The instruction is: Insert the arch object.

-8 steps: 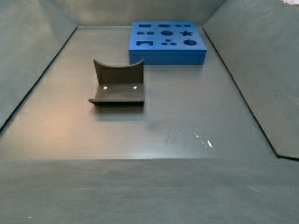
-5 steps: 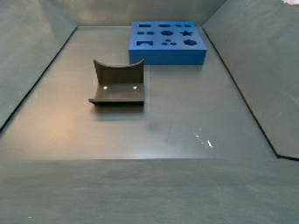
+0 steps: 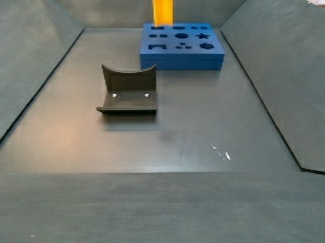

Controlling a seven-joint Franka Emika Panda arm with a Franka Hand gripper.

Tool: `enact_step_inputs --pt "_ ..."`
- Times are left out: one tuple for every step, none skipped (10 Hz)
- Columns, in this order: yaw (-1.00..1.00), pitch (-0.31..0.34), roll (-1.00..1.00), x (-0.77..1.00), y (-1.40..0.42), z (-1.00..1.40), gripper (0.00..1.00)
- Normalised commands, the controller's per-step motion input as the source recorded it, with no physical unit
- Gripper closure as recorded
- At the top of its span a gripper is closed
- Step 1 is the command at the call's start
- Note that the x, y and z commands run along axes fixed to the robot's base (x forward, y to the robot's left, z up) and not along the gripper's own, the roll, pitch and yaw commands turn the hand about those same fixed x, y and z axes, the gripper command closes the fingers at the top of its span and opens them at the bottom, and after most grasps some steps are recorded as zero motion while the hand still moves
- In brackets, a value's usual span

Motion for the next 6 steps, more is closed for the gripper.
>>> enact_step_inputs --pt "0.04 0.117 -0.05 0.07 0.18 -0.66 1.00" --pt "0.09 0.059 0.03 0.00 0.19 -0.39 1.00" --pt "0.00 0.067 0.00 0.06 0.16 -0.19 1.00" --pt "0.00 0.061 -0.05 0.20 0.09 -0.11 1.00" --pt "0.00 0.059 -0.04 0.26 0.10 -0.19 1.00" --pt "-0.03 0.061 -0.04 0.39 0.10 -0.26 1.00"
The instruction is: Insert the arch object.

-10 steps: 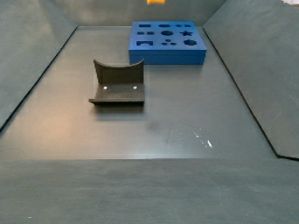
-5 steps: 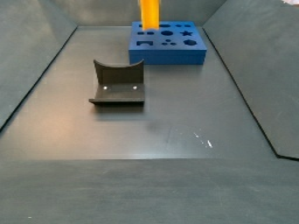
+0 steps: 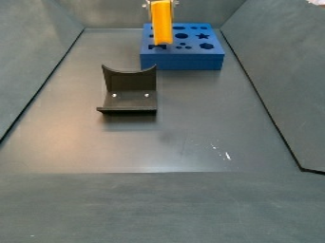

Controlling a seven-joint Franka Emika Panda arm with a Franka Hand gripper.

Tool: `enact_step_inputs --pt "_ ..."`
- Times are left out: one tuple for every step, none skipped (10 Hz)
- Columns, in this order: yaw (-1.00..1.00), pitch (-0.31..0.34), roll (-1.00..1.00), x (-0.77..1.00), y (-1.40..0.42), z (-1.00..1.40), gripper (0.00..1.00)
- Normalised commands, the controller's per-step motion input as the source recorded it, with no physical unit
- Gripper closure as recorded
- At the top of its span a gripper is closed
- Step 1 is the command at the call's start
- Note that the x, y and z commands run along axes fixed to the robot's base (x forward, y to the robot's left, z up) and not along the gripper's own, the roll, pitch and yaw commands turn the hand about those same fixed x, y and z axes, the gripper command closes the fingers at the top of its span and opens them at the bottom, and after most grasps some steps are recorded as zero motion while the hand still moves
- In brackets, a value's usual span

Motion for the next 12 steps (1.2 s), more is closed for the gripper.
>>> enact_step_inputs --pt "-0.07 0.076 -0.02 0.43 0.07 -0.30 1.00" --pt "-0.09 0.066 0.00 0.44 0.03 -0.31 1.00" --pt "-0.14 0.033 0.00 0.41 0.00 -0.33 1.00" --pt "-0.16 0.000 -0.04 0.36 0.00 -0.35 1.00" --pt "-0.11 -0.013 -0.09 0.17 0.00 -0.55 1.00" --pt "-0.11 -0.117 -0.08 0.00 0.20 -0.86 1.00" --pt "-0.09 -0.073 0.01 -0.09 0.37 -0.90 1.00" --pt "-0.03 -0.083 0.04 -0.16 0.37 -0.80 1.00" --pt "0.00 -0.099 0.00 -0.09 0.24 -0.60 1.00" --pt "0.00 -0.204 -0.17 -0.13 0.07 -0.40 1.00" --pt "0.04 -0.339 -0.10 -0.30 0.04 -0.45 1.00" --pt "0.29 -0.390 0.02 -0.36 0.01 -0.48 1.00"
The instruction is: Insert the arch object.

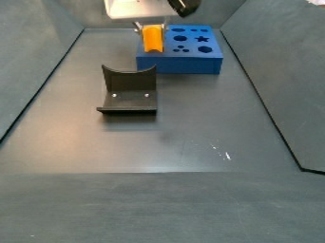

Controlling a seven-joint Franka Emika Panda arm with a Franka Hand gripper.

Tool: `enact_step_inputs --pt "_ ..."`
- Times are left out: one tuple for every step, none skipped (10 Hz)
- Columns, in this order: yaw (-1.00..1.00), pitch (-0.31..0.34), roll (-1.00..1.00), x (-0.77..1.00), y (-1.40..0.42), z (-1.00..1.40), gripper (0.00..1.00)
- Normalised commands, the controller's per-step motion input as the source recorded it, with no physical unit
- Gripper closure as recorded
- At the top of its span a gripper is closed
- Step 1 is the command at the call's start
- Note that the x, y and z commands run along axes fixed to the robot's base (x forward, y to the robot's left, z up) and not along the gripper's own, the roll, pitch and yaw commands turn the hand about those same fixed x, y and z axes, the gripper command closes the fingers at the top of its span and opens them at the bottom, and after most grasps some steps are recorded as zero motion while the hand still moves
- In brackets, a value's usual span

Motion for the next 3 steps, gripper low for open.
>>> enact_step_inputs --pt "0.12 -0.333 0.09 -0.18 -0.12 -0.54 1.00" --pt "0.00 -0.161 -0.04 -0.03 0.00 -0.19 1.00" --pt "0.11 -0.153 0.08 -0.15 -0.13 -0.05 1.00"
